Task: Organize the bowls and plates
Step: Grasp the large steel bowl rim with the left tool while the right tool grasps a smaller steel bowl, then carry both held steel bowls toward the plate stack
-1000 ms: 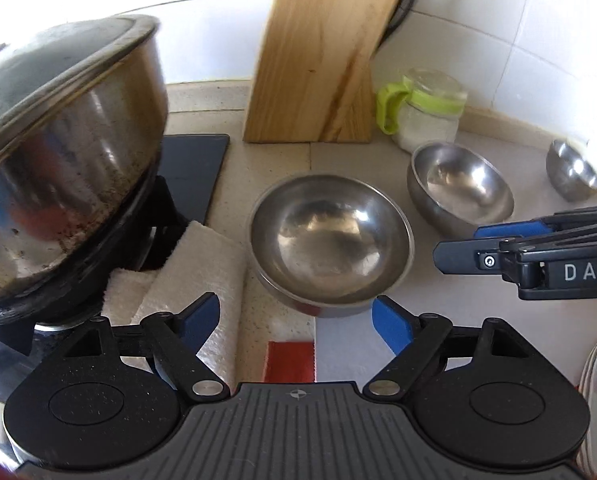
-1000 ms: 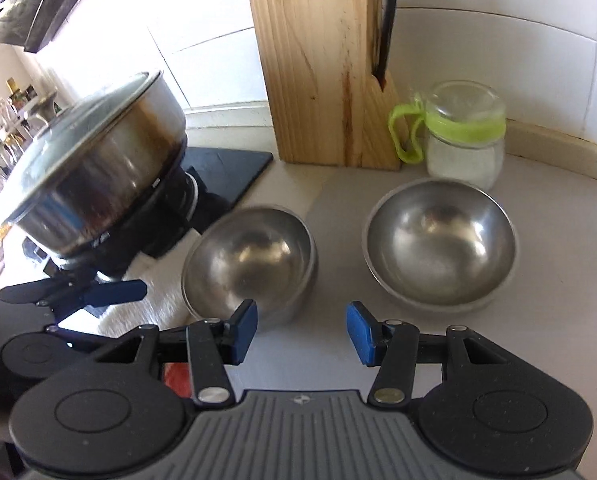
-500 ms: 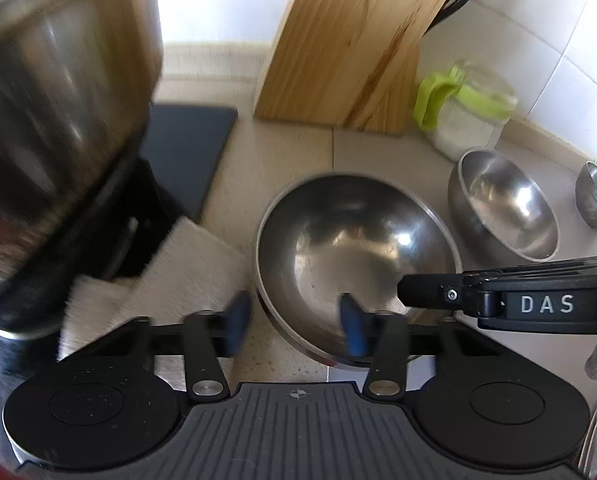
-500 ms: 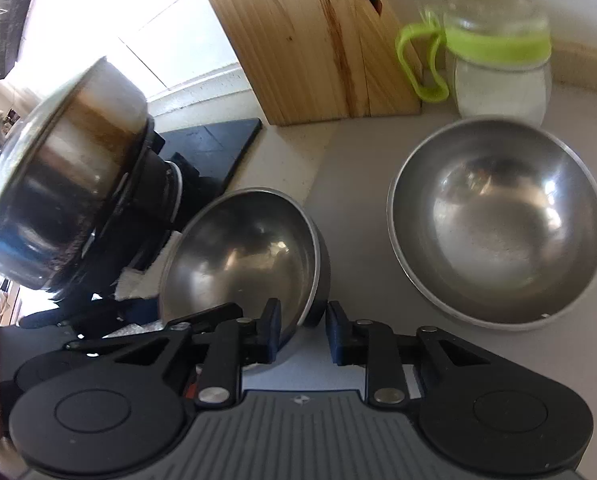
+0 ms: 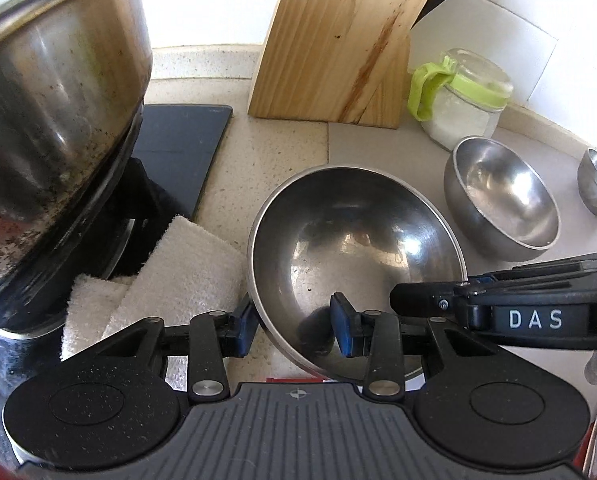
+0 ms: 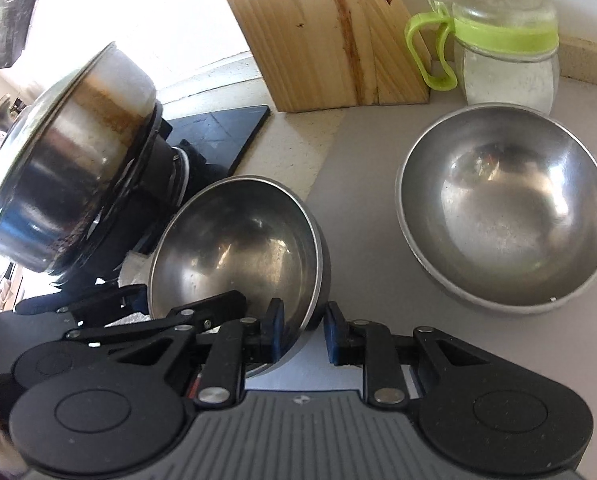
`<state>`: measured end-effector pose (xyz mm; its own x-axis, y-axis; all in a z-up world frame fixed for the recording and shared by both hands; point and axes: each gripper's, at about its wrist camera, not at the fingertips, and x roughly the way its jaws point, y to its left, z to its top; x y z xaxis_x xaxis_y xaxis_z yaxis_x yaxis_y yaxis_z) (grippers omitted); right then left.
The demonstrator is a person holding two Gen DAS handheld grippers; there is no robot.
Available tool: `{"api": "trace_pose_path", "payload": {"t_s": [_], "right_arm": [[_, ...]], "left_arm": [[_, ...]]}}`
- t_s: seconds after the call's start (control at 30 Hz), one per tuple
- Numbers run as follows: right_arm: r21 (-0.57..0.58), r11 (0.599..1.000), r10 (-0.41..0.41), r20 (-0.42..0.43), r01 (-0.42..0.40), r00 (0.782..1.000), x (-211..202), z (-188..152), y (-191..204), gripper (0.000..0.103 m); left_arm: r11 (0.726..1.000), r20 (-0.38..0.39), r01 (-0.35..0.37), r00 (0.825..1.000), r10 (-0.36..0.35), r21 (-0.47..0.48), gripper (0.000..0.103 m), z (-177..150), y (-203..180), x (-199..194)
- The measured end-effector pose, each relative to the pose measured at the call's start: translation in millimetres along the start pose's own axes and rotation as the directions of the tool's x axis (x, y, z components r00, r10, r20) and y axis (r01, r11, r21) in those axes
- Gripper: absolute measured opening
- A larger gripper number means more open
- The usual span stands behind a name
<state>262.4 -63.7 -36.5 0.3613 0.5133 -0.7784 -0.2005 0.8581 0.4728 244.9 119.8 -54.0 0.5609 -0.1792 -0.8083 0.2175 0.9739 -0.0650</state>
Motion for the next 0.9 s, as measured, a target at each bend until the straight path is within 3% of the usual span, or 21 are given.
{"api": "trace_pose_path", "payload": {"t_s": [0.53,0.9], "right_arm": [[0.004,1.000,-0.027,0.097,0.027,0.995,-68.5,-35.2,5.0,0.025],[0.080,0.994,-0.087,0.185,0.073,0.979,-121.5,-70.6,-8.1,0.025]], "left_arm": [[0.994,0.090,0.025,0.995,-0.035,0.108,0.050,-14.6,-36.1,-46.3],[0.968,0.124,0.079,0.986,-0.111,0.238,0.052,-32.8,-82.2,-73.2]]}}
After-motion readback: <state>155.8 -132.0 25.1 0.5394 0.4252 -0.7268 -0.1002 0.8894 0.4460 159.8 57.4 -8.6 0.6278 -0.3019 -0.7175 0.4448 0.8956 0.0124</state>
